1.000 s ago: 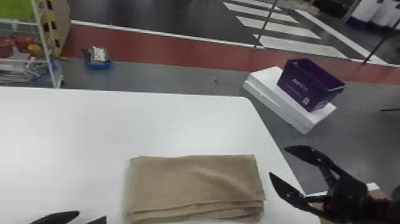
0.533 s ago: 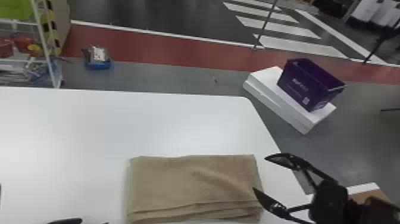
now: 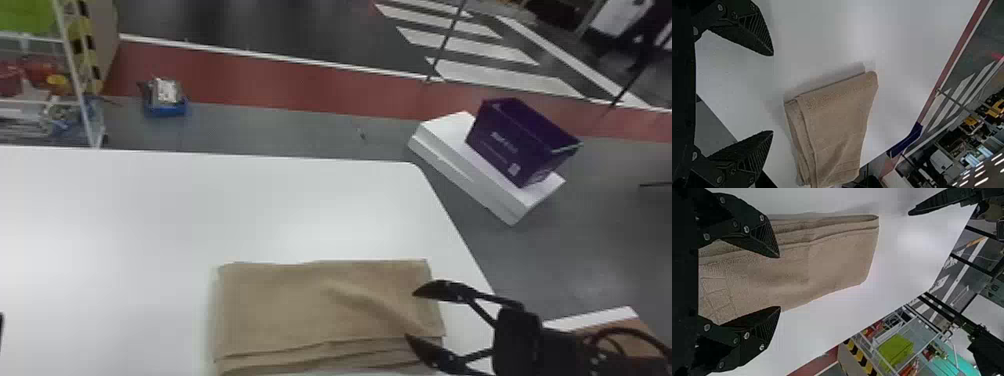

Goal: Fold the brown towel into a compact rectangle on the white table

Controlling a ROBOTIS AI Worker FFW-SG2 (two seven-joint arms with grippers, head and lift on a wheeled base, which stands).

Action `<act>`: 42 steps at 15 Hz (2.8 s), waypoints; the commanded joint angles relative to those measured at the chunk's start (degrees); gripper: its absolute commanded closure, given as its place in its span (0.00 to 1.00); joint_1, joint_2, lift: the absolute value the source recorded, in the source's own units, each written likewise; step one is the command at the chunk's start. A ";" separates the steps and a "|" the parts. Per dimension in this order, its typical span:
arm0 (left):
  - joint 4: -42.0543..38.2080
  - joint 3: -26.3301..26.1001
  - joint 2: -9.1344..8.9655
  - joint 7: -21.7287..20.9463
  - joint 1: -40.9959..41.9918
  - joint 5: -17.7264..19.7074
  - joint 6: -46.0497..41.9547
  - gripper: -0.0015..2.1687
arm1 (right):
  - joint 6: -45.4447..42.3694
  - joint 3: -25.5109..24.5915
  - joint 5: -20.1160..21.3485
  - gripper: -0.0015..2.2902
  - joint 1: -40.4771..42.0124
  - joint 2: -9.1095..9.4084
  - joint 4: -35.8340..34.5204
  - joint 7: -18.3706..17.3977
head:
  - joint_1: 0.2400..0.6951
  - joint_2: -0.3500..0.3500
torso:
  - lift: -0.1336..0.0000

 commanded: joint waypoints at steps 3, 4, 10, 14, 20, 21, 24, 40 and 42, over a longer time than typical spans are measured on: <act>-0.01 -0.59 -0.08 0.23 -0.33 -0.64 1.31 0.10 | 8.98 6.46 5.56 0.28 -2.66 -1.07 -0.87 0.67 | 1.00 0.00 | 0.08; -0.01 -0.59 -0.08 0.23 -0.33 -0.64 1.66 0.10 | 12.49 8.04 7.32 0.31 -3.80 -1.16 -0.87 0.67 | 1.00 0.00 | 0.08; -1.24 -0.33 0.01 0.06 0.19 -0.73 3.24 0.10 | 20.23 12.97 8.99 0.30 -6.62 -1.78 -0.26 4.28 | 1.00 0.06 | 0.08; -1.24 -0.59 0.01 0.06 0.11 -0.73 3.24 0.10 | 22.34 16.22 12.33 0.30 -7.23 -1.86 0.97 4.54 | 1.00 0.09 | 0.08; -1.07 -0.51 0.01 0.06 -0.07 -0.73 3.24 0.10 | 24.27 21.14 15.58 0.31 -9.43 -2.57 4.31 4.19 | 1.00 0.14 | 0.08; -1.15 -0.42 0.01 0.06 -0.07 -0.73 3.24 0.10 | 24.45 21.40 15.58 0.31 -9.69 -2.48 4.40 4.01 | 1.00 0.14 | 0.08; -1.07 -0.42 0.01 0.06 -0.16 -0.73 3.24 0.10 | 25.15 22.02 15.93 0.32 -10.48 -2.48 4.66 3.92 | 1.00 0.17 | 0.08; 0.60 -0.51 -0.08 0.06 -2.71 -1.78 3.59 0.10 | 32.36 24.04 15.58 0.73 -6.44 -3.80 -5.27 4.90 | 1.00 0.23 | 0.08; 0.78 -0.59 0.01 0.06 -2.97 -1.78 3.77 0.10 | 33.94 25.97 16.81 0.73 -6.79 -4.15 -3.42 4.90 | 1.00 0.23 | 0.08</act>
